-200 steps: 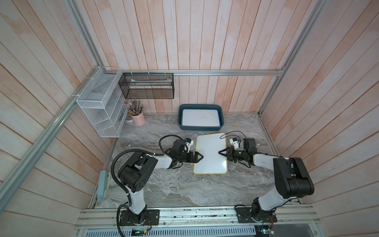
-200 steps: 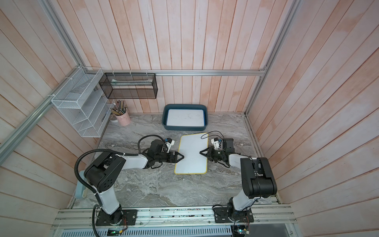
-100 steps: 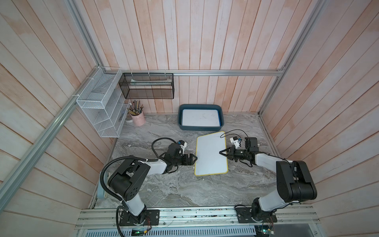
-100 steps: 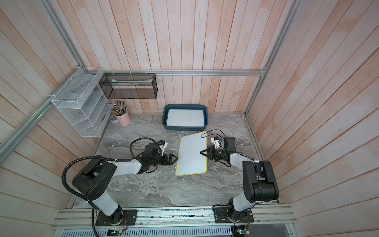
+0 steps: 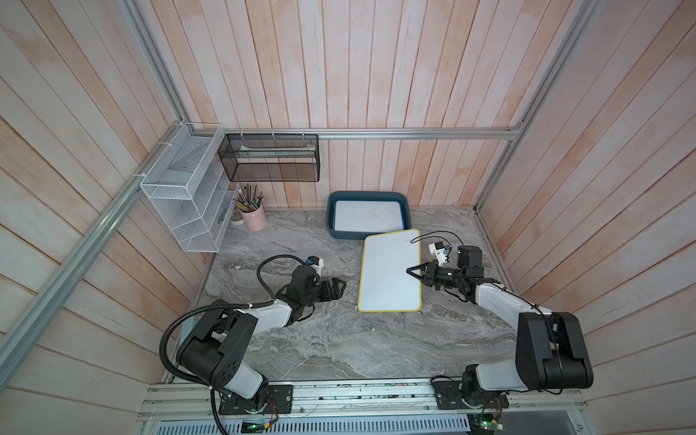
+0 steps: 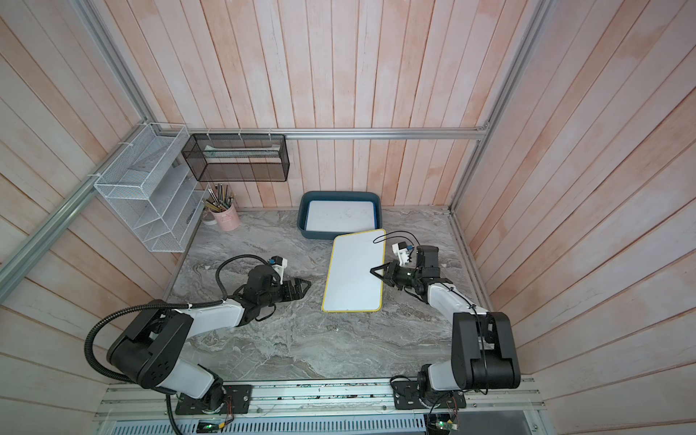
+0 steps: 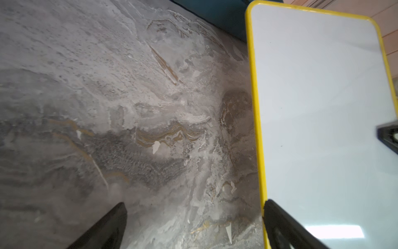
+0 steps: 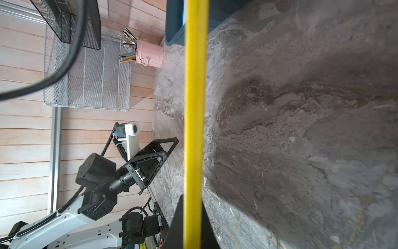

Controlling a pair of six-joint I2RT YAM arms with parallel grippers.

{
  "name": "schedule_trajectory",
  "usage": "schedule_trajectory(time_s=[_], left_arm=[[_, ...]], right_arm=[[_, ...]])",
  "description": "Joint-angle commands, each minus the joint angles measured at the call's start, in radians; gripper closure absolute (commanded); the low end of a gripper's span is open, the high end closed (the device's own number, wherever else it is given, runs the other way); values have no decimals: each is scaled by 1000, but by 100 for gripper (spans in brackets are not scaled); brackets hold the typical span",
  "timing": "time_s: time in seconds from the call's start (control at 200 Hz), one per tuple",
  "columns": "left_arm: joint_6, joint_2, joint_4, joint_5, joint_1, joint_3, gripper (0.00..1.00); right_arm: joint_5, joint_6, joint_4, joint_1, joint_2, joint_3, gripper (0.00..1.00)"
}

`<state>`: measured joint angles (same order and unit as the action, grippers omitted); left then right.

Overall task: Put the whiteboard into the storage box
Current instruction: Pick up the whiteboard at the center of the board, then place the whiteboard in the storage box.

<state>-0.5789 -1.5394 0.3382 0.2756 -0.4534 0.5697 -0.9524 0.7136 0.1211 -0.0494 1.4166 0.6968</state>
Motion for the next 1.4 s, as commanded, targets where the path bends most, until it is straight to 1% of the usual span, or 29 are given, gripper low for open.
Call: schedule_trajectory(time_s=[0.0,0.06,0.22,0.415,0.525,0.58,0.685,0.77,0.93,1.085,1.22,1.285,1.39], left_arm=[[-4,35,27,51,33,-14,0],[5,50,13,69,51,-12,0],[30,93,-31,106,92,-8,0],[56,134,-79,133,131,-8,0],[60,165,-88,137,146,-14,0],[65,175,-101,137,150,-12,0],[94,167,-187,134,159,16,0],[103,169,-196,137,166,7,0],[120,173,-221,151,188,11,0],[128,174,-218,170,199,10,0],[150,169,-267,164,202,24,0],[157,177,-275,159,208,18,0],[159,189,-272,161,215,4,0]], right_arm=[[-12,95,168,8,-45,18,100],[11,134,217,8,-49,14,100],[116,179,265,10,-48,17,100],[233,347,499,5,-15,-7,100],[295,400,595,-11,20,13,100],[328,405,615,-21,41,30,100],[362,432,671,-36,91,48,100],[386,461,722,-45,127,51,100],[503,515,842,-92,177,30,100],[603,611,1035,-142,279,15,100],[630,679,1177,-169,394,43,100],[638,681,1199,-179,433,69,100],[691,681,1213,-203,466,92,100]])
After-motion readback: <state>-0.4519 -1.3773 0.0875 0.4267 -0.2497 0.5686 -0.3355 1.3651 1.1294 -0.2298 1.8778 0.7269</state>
